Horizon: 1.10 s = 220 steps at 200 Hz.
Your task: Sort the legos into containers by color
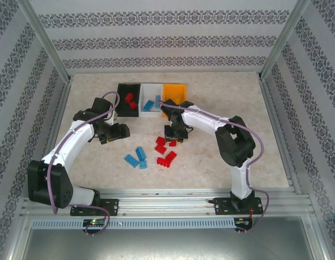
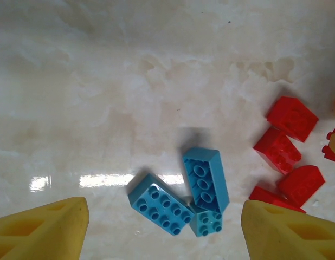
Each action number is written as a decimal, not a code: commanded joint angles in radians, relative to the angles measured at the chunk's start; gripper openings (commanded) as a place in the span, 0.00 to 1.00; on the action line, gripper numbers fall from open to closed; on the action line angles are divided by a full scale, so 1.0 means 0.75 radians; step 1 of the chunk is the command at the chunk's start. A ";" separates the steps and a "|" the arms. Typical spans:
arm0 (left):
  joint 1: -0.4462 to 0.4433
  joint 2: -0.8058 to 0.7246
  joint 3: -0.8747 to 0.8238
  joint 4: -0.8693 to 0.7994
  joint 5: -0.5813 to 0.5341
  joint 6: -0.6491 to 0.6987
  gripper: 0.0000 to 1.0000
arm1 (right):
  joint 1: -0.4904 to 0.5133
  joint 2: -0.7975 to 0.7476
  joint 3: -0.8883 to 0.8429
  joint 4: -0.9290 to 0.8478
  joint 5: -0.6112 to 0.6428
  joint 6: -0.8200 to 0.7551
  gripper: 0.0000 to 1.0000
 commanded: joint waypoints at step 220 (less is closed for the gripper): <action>-0.031 -0.217 -0.099 -0.136 0.061 -0.017 0.74 | -0.094 0.648 1.402 0.283 -0.373 0.277 0.56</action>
